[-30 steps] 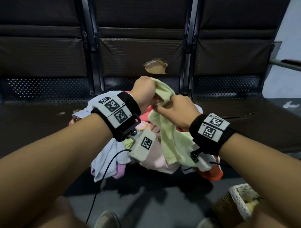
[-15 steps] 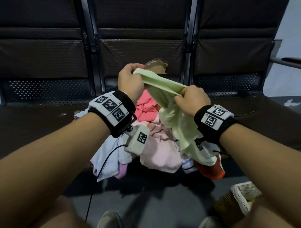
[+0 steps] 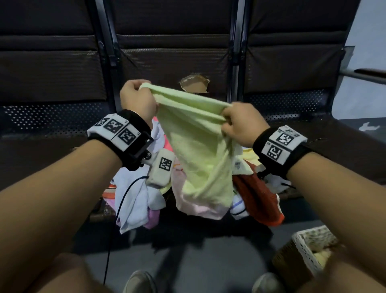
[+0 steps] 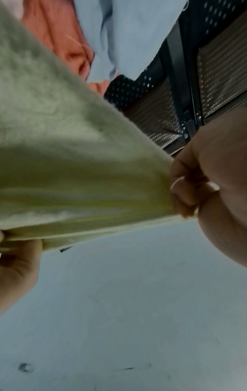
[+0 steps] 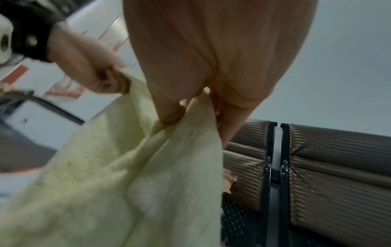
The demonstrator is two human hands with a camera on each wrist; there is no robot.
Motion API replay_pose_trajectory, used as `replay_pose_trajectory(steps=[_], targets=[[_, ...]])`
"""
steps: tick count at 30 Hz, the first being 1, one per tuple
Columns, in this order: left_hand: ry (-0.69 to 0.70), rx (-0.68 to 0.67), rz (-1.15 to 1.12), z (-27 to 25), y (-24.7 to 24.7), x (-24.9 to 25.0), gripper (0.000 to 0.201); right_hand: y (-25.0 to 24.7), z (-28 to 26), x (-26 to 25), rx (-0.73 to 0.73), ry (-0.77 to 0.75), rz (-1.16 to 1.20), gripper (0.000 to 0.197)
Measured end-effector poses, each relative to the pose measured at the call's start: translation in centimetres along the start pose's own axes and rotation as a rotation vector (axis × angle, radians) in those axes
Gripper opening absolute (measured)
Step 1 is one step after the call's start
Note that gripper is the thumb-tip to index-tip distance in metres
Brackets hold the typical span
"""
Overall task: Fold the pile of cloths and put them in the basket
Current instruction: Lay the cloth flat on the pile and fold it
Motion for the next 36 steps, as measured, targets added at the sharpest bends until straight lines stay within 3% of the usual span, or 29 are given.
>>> replay_pose_trajectory(steps=[3, 6, 10, 13, 15, 17, 20, 22, 25, 28, 33, 36], targets=[[-0.048, -0.105, -0.041, -1.1, 0.0, -0.6, 0.039, 1.4, -1.0, 0.9, -0.215, 0.114, -0.166, 0.025], [-0.005, -0.161, -0.027, -1.0, -0.4, -1.0, 0.038, 1.9, -1.5, 1.7, -0.255, 0.249, -0.103, 0.034], [0.022, -0.159, 0.047, 0.3, -1.5, -2.2, 0.033, 1.7, -1.7, 2.6, -0.03, 0.375, 0.366, 0.041], [-0.099, -0.233, 0.083, 0.4, -2.0, -3.6, 0.017, 1.5, -1.6, 2.2, 0.109, 0.363, 0.604, 0.041], [-0.256, -0.3, 0.056, 0.6, -2.3, -3.9, 0.028, 1.5, -1.5, 2.1, 0.091, 0.269, 0.535, 0.046], [-0.339, -0.38, 0.014, 0.9, -2.6, -3.9, 0.036, 2.0, -1.4, 2.5, -0.012, 0.154, 0.341, 0.036], [-0.305, -0.582, 0.099, 1.0, -3.2, -3.8, 0.029, 3.0, -1.8, 3.8, -0.184, 0.099, 0.153, 0.02], [-0.258, -0.651, 0.207, 1.2, -3.8, -4.3, 0.032, 3.1, -2.3, 4.9, -0.213, 0.116, 0.041, 0.018], [-0.122, -0.535, 0.373, 1.4, -4.5, -4.9, 0.038, 3.0, -2.8, 6.1, -0.249, 0.108, -0.05, 0.01], [-0.033, -0.375, 0.418, 1.9, -4.9, -5.5, 0.031, 2.7, -2.9, 6.6, -0.282, 0.122, 0.008, 0.032], [-0.019, -0.183, 0.44, 3.2, -6.5, -6.4, 0.019, 1.8, -3.0, 6.7, -0.375, 0.104, 0.172, 0.024], [-0.094, -0.224, 0.332, 3.2, -6.6, -6.5, 0.013, 1.8, -2.9, 7.3, -0.321, 0.169, 0.188, 0.039]])
Point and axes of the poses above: each hand's wrist, its own z-axis towards the middle knuckle, its own y-axis out of the palm, x = y × z, the point moved 1 cm from there along z, towards the middle knuckle
